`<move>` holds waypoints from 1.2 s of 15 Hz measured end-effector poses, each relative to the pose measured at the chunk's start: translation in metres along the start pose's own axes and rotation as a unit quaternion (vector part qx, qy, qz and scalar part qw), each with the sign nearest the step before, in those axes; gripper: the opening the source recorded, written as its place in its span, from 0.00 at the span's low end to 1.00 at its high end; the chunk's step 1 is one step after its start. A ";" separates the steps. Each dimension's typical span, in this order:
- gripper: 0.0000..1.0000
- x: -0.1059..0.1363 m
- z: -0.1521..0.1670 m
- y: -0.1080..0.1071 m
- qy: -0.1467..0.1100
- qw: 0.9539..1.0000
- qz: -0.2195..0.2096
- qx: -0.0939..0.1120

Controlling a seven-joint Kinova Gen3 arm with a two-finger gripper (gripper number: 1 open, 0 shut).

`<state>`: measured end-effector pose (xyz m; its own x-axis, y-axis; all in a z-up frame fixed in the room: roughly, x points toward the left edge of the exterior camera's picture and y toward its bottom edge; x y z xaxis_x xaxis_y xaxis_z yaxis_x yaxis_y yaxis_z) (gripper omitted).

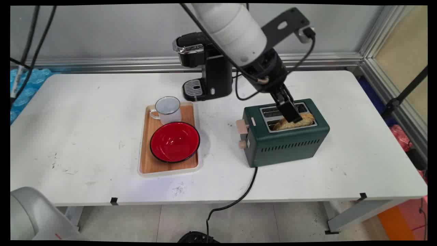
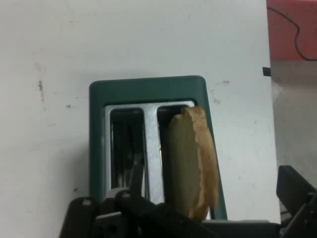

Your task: Press the toaster switch

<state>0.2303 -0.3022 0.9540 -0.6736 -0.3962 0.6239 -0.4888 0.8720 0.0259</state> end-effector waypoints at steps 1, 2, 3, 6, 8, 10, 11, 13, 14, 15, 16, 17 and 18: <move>1.00 -0.004 -0.008 0.000 0.002 1.000 0.001 0.003; 1.00 -0.009 -0.018 0.000 0.004 1.000 0.003 0.006; 1.00 -0.014 -0.028 0.000 0.005 1.000 0.004 0.008; 1.00 -0.032 -0.063 -0.001 0.008 1.000 0.007 0.017; 1.00 -0.044 -0.087 -0.001 0.009 1.000 0.009 0.023; 1.00 -0.055 -0.107 -0.001 0.007 0.999 0.011 0.029; 1.00 -0.061 -0.116 0.001 0.006 0.999 0.011 0.033; 1.00 -0.073 -0.127 0.004 0.000 0.999 0.010 0.041; 1.00 -0.079 -0.130 0.007 -0.003 0.999 0.009 0.045; 1.00 -0.084 -0.130 0.010 -0.007 0.999 0.010 0.048; 1.00 -0.088 -0.129 0.012 -0.011 0.999 0.011 0.051; 1.00 -0.092 -0.126 0.014 -0.017 0.998 0.011 0.053; 1.00 -0.096 -0.122 0.016 -0.022 0.998 0.011 0.054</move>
<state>0.3546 -0.2149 0.9892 -0.7077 -0.3911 0.5884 -0.5289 0.8454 -0.0742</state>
